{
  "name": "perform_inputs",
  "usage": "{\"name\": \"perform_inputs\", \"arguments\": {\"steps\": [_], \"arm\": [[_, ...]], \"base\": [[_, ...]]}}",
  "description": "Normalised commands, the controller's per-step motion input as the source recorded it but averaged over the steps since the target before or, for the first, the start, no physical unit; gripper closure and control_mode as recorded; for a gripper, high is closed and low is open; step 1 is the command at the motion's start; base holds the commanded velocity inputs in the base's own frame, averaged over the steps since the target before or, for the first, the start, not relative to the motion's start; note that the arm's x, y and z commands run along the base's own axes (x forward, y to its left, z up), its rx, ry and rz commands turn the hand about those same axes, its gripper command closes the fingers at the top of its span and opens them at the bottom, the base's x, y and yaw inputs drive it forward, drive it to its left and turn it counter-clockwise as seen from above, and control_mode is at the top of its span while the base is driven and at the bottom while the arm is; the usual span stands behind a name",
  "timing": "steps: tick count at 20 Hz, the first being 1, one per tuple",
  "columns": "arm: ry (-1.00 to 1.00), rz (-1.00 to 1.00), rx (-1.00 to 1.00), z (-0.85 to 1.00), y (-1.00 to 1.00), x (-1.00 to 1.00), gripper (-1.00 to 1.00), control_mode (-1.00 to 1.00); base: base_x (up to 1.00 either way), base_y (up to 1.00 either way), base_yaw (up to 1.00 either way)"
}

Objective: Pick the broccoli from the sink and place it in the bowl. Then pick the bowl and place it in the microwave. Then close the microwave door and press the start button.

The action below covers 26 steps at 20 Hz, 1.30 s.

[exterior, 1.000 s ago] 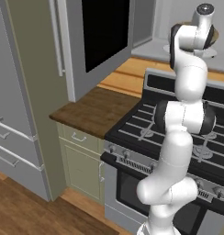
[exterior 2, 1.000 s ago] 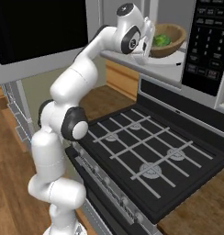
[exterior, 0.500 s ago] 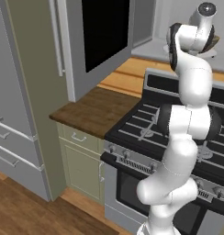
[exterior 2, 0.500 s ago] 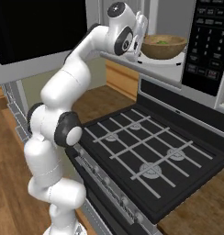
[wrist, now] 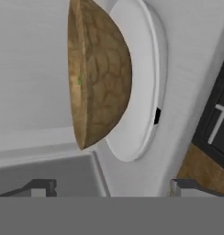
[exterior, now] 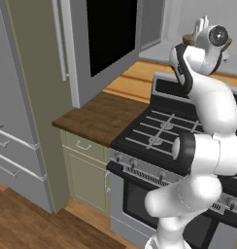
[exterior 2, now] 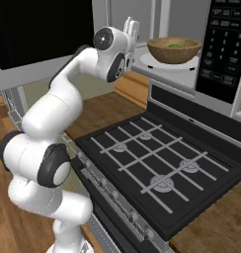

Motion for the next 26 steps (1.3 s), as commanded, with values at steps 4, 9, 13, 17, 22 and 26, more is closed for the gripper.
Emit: {"name": "perform_inputs", "arguments": {"steps": [4,9,13,17,22,26], "arm": [[-0.01,0.06,-0.02,0.37,0.1,-1.0,-1.0,-1.0],[-0.02,0.0,-0.07,0.28,0.21,-1.0,-1.0,-1.0],[-0.04,-0.01,-0.09,0.01,0.28,-1.0,-1.0,-1.0],[-0.05,-0.03,-0.02,0.0,0.37,-1.0,-1.0,-1.0],[-0.01,-0.13,0.02,0.0,0.3,-1.0,-1.0,-1.0],[0.0,-0.15,0.0,0.04,0.44,-1.0,-1.0,-1.0]], "base": [[0.0,0.0,0.0],[0.0,0.0,0.0],[0.0,0.0,0.0],[0.0,0.0,0.0],[0.0,0.0,0.0],[0.0,0.0,0.0]]}}
